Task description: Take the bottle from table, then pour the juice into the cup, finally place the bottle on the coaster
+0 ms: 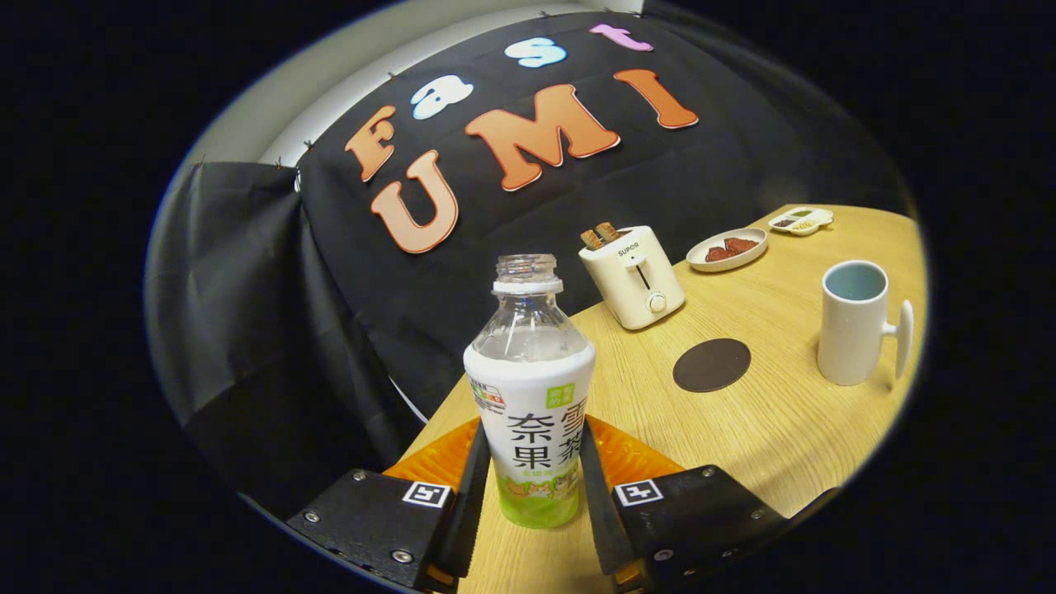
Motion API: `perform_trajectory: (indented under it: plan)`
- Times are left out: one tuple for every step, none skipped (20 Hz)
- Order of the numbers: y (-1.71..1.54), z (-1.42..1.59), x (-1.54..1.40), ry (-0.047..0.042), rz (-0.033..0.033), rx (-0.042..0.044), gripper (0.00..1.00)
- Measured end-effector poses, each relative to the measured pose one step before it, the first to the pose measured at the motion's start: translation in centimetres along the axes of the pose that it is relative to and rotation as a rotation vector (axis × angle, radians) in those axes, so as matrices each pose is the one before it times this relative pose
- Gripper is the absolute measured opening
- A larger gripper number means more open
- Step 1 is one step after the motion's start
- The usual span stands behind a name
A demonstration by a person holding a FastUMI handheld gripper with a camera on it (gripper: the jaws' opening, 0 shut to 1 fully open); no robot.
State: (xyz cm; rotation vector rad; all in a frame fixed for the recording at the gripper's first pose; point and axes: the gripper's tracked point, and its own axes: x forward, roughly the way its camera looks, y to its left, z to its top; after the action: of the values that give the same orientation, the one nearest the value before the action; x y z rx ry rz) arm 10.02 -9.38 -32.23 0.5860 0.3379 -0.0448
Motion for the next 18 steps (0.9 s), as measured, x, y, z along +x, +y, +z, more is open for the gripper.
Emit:
perform_trajectory:
  plan:
    - [-0.165, 0.306, 0.125, 0.00025, 0.00665, 0.03500, 0.58]
    - [-0.217, 0.338, -0.013, -0.00109, 0.00645, 0.03596, 0.58]
    - [-0.372, 0.400, 0.215, -0.00105, 0.00267, 0.03521, 0.58]
    - [-0.509, 0.352, -0.053, -0.00360, 0.00002, 0.03554, 0.58]
    - [-0.407, 0.550, 0.157, -0.00491, 0.00044, 0.03306, 0.58]
    - [-0.394, 0.466, 0.013, -0.00656, 0.00003, 0.03202, 0.58]
    - [-0.286, 0.606, 0.160, -0.00691, 0.00334, 0.02874, 0.58]
    - [-0.347, 0.574, 0.108, -0.00763, 0.00223, 0.02747, 0.58]
    - [-0.361, 0.541, 0.241, -0.00289, 0.00512, 0.02987, 0.58]
    - [-0.416, 0.376, -0.016, -0.00572, 0.00206, 0.02627, 0.58]
    - [-0.364, 0.468, -0.091, -0.00456, 0.00011, 0.02696, 0.58]
    - [-0.365, 0.539, -0.093, -0.00742, 0.00010, 0.02615, 0.58]
    - [-0.265, 0.486, 0.035, -0.00669, 0.00289, 0.02862, 0.58]
    - [-0.163, 0.211, 0.110, -0.00439, 0.00343, 0.02965, 0.58]
    - [-0.284, 0.392, 0.125, -0.00790, -0.00011, 0.02754, 0.58]
    - [-0.245, 0.490, 0.018, -0.00968, -0.00450, 0.03205, 0.58]
    - [-0.250, 0.445, 0.010, -0.01218, 0.00118, 0.03724, 0.58]
    - [-0.059, 0.678, -0.251, -0.01258, 0.00234, 0.04032, 0.58]
